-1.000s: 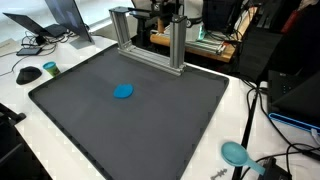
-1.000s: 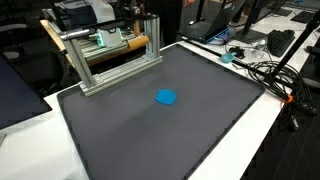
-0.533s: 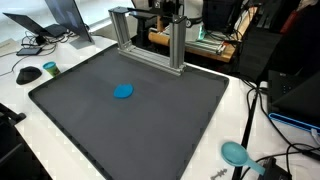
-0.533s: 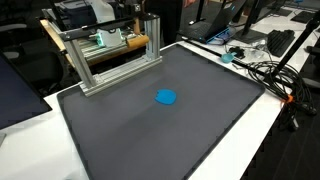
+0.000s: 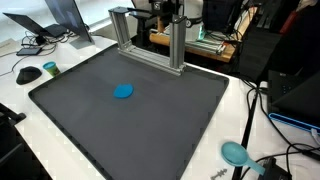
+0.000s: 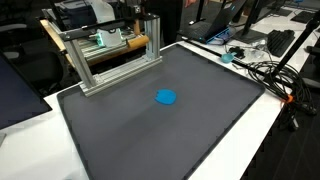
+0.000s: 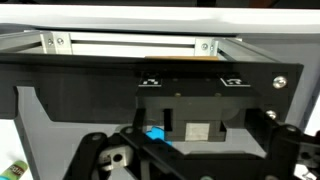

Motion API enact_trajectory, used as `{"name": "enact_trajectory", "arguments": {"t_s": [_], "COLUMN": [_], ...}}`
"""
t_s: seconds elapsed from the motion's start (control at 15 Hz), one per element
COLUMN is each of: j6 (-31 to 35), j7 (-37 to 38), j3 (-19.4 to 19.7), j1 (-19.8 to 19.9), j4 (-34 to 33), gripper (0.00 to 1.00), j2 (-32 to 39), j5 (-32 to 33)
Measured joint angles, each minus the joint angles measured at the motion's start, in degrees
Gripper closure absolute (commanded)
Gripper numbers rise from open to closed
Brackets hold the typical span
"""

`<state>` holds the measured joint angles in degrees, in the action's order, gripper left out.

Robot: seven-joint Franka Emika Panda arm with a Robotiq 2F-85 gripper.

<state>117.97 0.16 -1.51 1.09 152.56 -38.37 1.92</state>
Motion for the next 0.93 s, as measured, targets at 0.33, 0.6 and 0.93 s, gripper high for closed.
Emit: {"name": "enact_trajectory", "arguments": {"t_s": [0.33, 0.6, 0.93], "j6": [0.1, 0.1, 0.2], "j7": [0.0, 0.0, 0.4], "j3": [-0.9, -2.6, -4.5], "j1": [-0.1, -0.5, -0.7], "j4": [-1.5, -4.4, -10.2], "gripper": [0.0, 0.0, 0.0], "j2": [-0.3, -0.1, 4.6], "j5": [0.9, 2.2, 2.8]}}
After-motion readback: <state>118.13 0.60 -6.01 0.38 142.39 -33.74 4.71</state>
